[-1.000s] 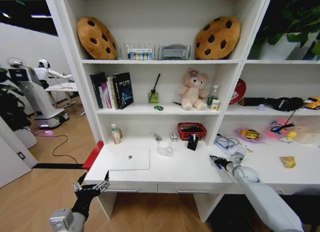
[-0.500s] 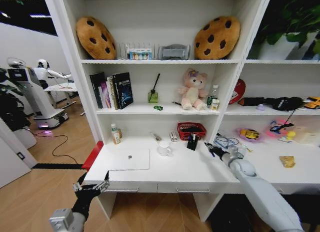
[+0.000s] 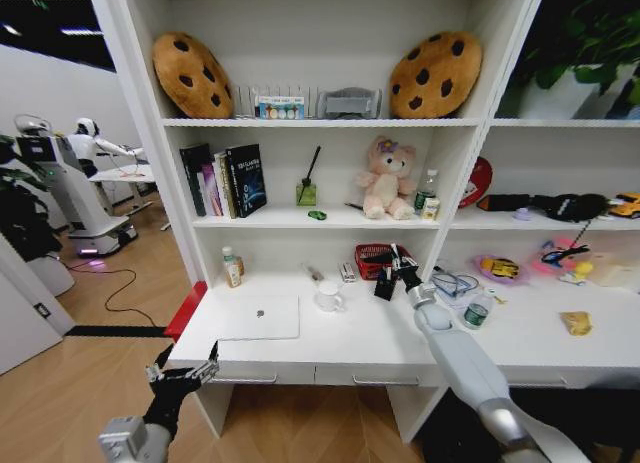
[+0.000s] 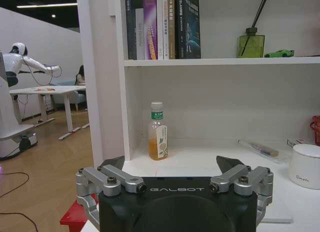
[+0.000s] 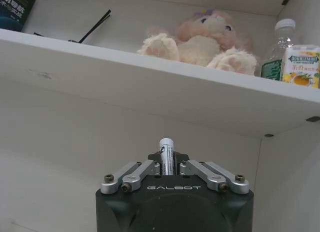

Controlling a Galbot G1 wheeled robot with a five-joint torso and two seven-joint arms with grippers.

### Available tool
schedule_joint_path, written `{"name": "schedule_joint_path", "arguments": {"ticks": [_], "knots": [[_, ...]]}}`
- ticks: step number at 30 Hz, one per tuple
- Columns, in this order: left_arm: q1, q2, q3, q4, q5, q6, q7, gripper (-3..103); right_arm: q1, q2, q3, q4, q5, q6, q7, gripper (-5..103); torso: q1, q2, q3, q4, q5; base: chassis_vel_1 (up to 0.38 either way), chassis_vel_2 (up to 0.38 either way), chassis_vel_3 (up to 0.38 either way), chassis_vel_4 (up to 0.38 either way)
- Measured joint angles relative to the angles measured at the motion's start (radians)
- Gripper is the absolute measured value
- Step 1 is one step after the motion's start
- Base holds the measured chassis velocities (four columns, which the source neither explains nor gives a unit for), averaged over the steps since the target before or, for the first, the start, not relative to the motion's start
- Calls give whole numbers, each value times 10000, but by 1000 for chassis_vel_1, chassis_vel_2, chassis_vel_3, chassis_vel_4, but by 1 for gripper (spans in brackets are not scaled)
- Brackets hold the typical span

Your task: Organize the objects on the table.

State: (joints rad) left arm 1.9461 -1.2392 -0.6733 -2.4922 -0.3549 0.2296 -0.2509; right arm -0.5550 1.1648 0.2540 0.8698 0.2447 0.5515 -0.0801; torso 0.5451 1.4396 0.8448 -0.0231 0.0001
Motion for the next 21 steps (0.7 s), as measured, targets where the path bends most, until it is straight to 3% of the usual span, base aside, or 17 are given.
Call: {"name": "schedule_joint_path", "arguments": {"ticks": [10,21], "knots": [[0,0,0,0,0,0,0,100,504,496,167,-966,-67,23,204,13,0,0,-1,0,-2,0,0,0,0],[0,0,0,0,0,0,0,100,1178,718,149,-2074,303,-421,104,9,0,0,-1,-2,-2,0,0,0,0]]}}
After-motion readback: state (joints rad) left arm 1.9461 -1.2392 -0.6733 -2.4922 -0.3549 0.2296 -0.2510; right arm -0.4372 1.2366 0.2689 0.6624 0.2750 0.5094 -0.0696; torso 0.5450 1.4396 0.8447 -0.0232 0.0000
